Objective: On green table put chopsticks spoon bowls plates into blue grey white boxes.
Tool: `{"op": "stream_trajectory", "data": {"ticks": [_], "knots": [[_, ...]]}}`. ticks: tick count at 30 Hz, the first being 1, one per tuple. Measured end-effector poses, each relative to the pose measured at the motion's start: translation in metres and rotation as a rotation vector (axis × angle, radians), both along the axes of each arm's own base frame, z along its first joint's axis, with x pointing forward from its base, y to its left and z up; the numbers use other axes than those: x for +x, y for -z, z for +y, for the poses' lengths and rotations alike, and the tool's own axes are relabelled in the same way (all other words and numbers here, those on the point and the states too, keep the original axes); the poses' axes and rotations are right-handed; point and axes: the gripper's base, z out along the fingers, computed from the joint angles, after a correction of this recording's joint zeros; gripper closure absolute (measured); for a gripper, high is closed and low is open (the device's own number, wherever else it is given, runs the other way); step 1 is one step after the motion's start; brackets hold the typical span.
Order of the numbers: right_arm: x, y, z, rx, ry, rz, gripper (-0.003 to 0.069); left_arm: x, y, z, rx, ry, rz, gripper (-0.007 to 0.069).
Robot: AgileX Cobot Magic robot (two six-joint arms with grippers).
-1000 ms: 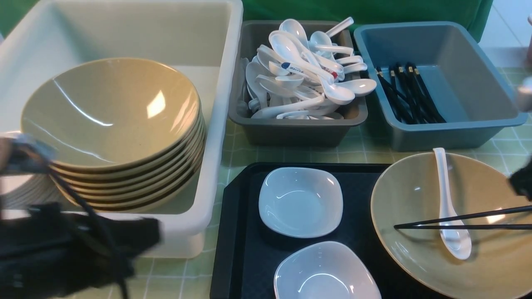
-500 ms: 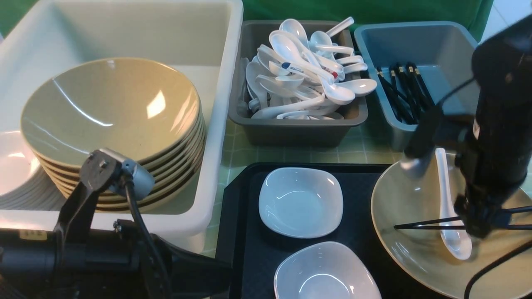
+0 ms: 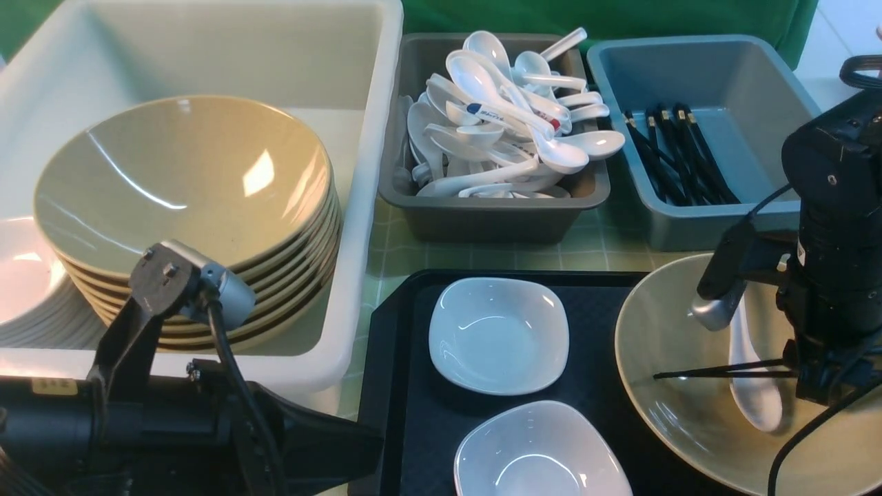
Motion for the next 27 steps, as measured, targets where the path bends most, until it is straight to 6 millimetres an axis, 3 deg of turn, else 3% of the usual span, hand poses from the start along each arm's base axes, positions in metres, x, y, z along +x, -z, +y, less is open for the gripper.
{"op": "stream_trajectory", "data": {"ticks": [1, 2, 3, 5, 12, 17, 22, 27], "knots": [[-0.001, 0.0, 0.0, 0.004, 0.005, 0.009, 0.0496, 0.0, 0.0, 0.0, 0.0, 0.0, 0.0, 0.0626], [-0.001, 0.0, 0.0, 0.005, 0.004, 0.009, 0.0496, 0.0, 0.0, 0.0, 0.0, 0.0, 0.0, 0.0626], [-0.003, 0.0, 0.001, 0.011, 0.007, 0.027, 0.0577, 0.0, 0.0, 0.0, 0.0, 0.0, 0.0, 0.0626], [-0.004, -0.001, 0.003, 0.033, -0.001, 0.055, 0.0616, 0.0, 0.0, 0.0, 0.0, 0.0, 0.0, 0.0626], [-0.006, -0.031, 0.016, 0.201, -0.002, 0.029, 0.0624, 0.002, -0.001, 0.0, -0.001, -0.009, -0.016, 0.0626], [0.009, -0.057, 0.015, 0.422, 0.108, -0.038, 0.0624, 0.005, -0.015, -0.001, -0.005, 0.009, -0.085, 0.0626], [0.033, -0.078, -0.007, 0.603, 0.249, -0.123, 0.0624, 0.008, -0.034, -0.004, -0.001, 0.07, -0.193, 0.0626], [0.077, -0.103, -0.035, 0.889, 0.399, -0.237, 0.0624, 0.023, -0.06, -0.015, -0.071, 0.164, -0.322, 0.0626]]}}
